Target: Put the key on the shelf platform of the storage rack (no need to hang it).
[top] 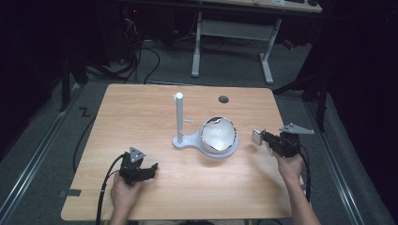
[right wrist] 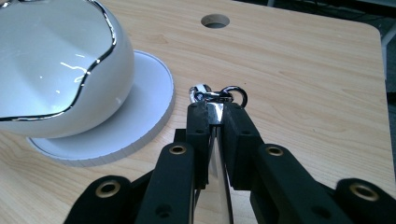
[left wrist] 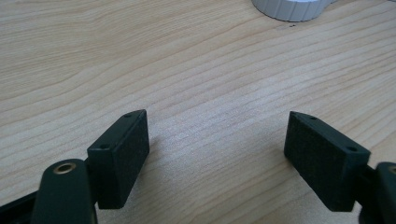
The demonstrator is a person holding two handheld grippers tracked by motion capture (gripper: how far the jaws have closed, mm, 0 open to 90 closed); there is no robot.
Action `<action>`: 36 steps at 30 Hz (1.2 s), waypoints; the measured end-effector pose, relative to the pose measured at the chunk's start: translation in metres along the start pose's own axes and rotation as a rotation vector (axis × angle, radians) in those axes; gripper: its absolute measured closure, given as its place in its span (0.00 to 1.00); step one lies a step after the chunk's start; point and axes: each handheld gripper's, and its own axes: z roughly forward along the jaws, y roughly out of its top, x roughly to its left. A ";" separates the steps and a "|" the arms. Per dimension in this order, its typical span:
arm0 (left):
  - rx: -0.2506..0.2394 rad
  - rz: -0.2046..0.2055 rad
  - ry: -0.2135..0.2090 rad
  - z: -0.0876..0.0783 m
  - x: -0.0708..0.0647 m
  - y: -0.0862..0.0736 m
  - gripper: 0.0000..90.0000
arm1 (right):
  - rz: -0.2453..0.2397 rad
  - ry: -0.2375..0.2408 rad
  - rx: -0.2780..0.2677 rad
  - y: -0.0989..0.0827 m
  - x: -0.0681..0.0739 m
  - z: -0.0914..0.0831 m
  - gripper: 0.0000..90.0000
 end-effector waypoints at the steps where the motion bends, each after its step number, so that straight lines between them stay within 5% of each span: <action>1: 0.000 0.000 0.000 0.000 0.000 0.000 0.25 | 0.000 0.000 0.000 0.000 0.000 0.000 0.91; 19: 0.000 0.000 0.000 0.000 0.000 0.000 0.25 | -0.028 0.036 -0.031 0.003 0.007 -0.021 0.91; 36: 0.000 0.000 0.000 0.000 0.000 0.000 0.25 | -0.044 0.116 -0.069 0.005 0.022 -0.038 0.91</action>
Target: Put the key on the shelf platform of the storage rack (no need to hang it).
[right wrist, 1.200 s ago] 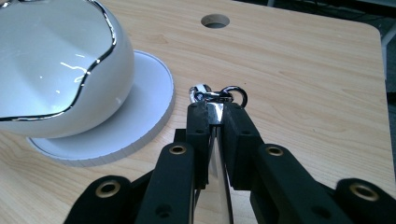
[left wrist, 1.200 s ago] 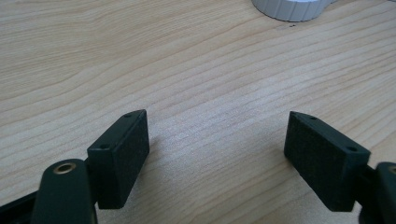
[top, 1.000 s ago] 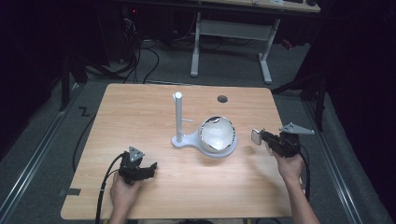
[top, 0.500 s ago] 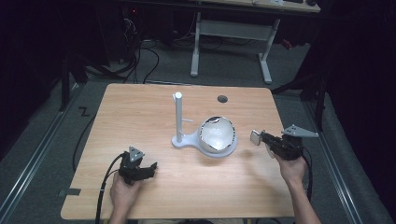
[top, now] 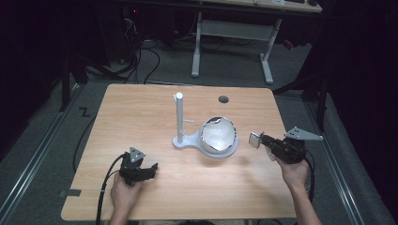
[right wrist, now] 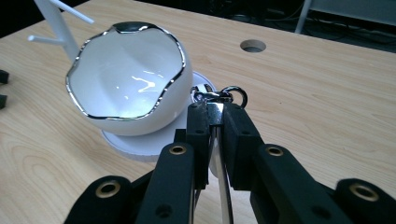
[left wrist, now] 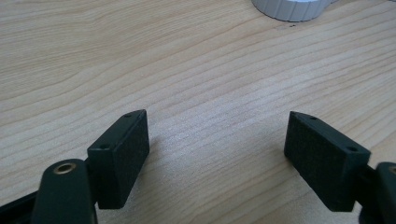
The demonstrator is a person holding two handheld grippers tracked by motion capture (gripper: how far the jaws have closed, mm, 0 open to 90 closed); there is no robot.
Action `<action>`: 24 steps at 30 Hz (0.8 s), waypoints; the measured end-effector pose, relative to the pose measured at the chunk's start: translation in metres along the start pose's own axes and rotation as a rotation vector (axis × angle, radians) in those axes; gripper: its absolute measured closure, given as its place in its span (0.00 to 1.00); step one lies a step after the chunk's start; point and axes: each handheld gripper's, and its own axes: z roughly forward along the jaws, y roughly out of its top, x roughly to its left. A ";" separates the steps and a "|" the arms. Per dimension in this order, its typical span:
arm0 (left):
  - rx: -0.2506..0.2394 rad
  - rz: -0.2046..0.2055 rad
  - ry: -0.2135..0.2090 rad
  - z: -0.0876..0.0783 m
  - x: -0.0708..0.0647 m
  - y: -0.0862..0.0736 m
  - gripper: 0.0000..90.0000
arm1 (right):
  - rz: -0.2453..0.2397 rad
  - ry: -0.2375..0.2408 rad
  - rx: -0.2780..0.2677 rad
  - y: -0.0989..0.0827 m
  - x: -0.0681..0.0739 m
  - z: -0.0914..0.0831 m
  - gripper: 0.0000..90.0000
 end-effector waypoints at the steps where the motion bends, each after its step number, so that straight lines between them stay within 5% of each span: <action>1: 0.000 0.000 0.000 0.000 0.000 0.000 0.25 | -0.002 0.003 -0.002 0.000 0.001 -0.001 0.91; 24: 0.000 0.000 0.000 0.000 0.000 0.000 0.25 | -0.062 0.103 -0.026 0.021 0.031 0.002 0.91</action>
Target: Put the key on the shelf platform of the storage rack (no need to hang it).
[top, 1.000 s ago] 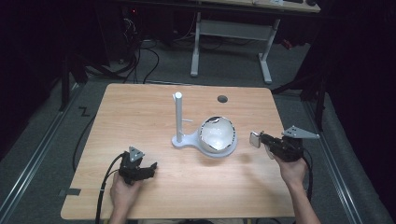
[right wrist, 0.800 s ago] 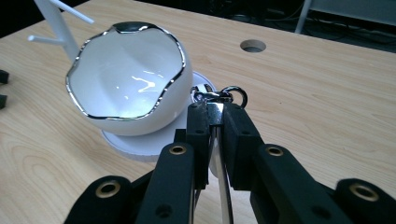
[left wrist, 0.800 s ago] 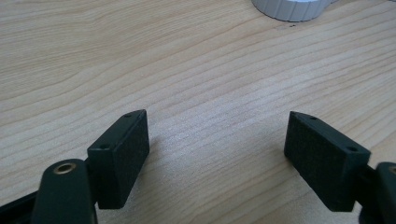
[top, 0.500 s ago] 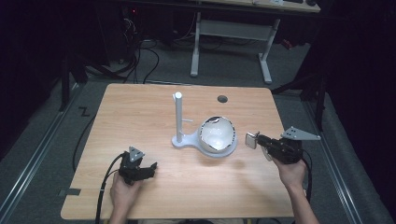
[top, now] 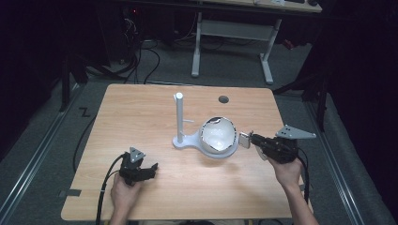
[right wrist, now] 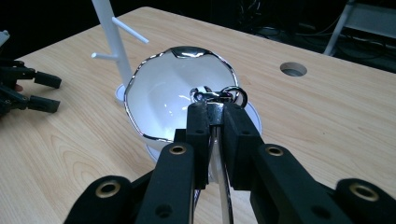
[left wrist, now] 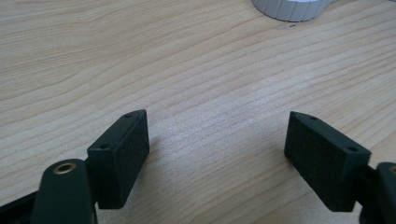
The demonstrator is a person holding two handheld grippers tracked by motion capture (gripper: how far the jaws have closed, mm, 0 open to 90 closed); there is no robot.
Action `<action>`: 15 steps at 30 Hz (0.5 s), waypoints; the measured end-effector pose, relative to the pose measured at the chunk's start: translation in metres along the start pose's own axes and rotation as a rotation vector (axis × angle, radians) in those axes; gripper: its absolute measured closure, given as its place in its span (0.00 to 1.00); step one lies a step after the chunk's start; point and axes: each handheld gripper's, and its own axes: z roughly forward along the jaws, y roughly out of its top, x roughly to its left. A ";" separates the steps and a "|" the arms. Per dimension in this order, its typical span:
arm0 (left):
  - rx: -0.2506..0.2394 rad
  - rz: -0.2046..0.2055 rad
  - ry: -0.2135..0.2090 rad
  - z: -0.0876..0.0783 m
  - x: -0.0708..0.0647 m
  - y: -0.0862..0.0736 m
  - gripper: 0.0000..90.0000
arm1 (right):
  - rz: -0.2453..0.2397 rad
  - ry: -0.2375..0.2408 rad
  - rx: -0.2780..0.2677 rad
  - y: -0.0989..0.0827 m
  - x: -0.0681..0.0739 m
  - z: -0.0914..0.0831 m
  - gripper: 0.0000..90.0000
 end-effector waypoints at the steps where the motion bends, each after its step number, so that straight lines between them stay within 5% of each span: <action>1: 0.000 0.000 0.000 0.000 0.000 0.000 0.25 | -0.003 0.004 -0.002 0.002 0.001 0.001 0.91; 15: 0.000 0.001 0.000 0.000 0.000 0.000 0.25 | -0.042 0.045 -0.008 0.018 0.013 0.011 0.91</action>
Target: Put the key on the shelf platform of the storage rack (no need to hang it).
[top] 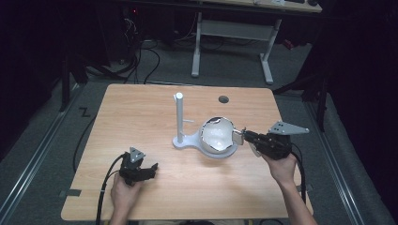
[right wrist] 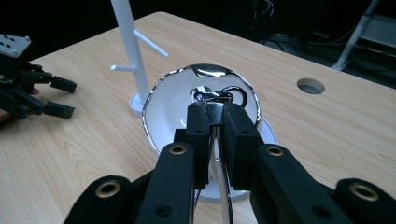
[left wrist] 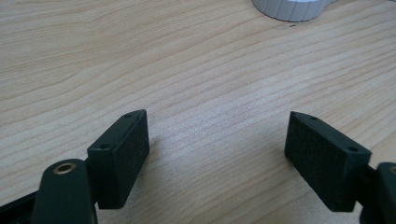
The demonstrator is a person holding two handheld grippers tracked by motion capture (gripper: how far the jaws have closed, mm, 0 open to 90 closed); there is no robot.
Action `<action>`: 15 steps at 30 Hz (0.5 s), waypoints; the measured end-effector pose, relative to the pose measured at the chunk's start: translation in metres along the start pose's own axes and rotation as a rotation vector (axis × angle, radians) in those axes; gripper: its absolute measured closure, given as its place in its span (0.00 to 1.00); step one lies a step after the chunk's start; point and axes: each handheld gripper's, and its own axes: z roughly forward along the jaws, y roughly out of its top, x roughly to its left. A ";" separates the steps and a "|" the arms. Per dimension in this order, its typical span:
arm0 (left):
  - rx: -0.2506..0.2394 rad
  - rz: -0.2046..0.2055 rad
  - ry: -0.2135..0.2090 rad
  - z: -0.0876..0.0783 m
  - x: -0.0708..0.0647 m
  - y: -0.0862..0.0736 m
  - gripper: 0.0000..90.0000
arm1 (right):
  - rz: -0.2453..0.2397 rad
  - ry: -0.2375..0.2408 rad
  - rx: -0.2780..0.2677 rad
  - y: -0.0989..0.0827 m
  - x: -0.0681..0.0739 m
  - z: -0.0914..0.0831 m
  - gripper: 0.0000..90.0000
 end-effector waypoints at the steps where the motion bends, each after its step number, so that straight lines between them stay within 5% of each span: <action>1: 0.000 0.000 0.000 0.000 0.000 0.000 0.25 | 0.000 0.005 -0.002 0.001 0.001 0.001 0.91; 15: 0.000 0.000 0.000 0.000 0.000 0.000 0.25 | -0.008 0.051 0.007 0.015 0.008 0.025 0.91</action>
